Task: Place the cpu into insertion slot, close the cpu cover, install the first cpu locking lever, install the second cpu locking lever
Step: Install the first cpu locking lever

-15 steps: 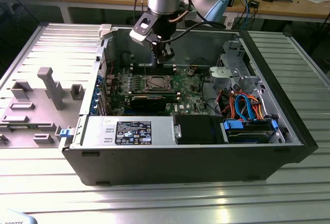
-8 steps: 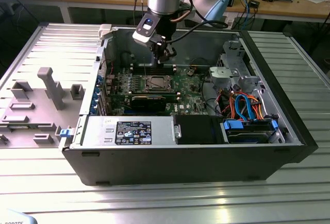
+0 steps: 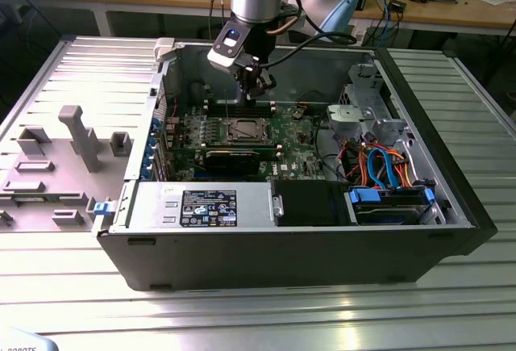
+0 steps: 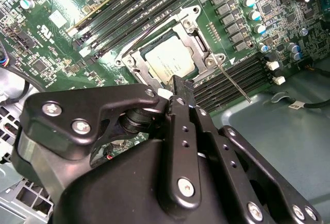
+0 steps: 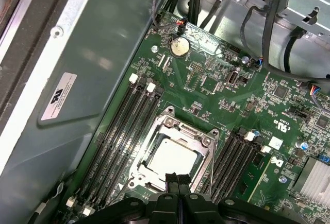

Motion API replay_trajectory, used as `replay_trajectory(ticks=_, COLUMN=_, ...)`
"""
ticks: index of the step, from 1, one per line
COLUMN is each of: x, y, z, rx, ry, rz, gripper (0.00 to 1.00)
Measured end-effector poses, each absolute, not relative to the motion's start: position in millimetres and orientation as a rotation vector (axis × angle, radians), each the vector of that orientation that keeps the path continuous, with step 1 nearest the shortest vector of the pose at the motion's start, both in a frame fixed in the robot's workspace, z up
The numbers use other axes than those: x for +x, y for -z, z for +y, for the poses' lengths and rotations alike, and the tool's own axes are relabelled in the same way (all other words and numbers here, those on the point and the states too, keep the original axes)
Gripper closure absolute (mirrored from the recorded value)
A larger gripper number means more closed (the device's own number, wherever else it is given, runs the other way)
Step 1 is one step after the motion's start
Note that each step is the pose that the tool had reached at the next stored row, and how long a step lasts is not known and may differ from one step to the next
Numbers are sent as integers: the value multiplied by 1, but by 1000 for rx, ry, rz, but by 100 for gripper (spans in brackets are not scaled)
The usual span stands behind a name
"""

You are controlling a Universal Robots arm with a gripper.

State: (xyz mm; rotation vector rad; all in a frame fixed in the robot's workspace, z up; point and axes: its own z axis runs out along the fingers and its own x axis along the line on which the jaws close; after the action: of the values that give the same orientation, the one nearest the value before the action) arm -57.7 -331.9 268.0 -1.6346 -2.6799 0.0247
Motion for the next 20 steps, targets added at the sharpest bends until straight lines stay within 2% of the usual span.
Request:
replay_trajectory(ticks=9, x=-58, y=-268, z=-332, rx=-1607, ry=-25, rz=-2697, gripper=89)
replay_trajectory(ticks=20, x=-58, y=-268, z=-332, rx=-1282, ry=-25, rz=-2867, gripper=89)
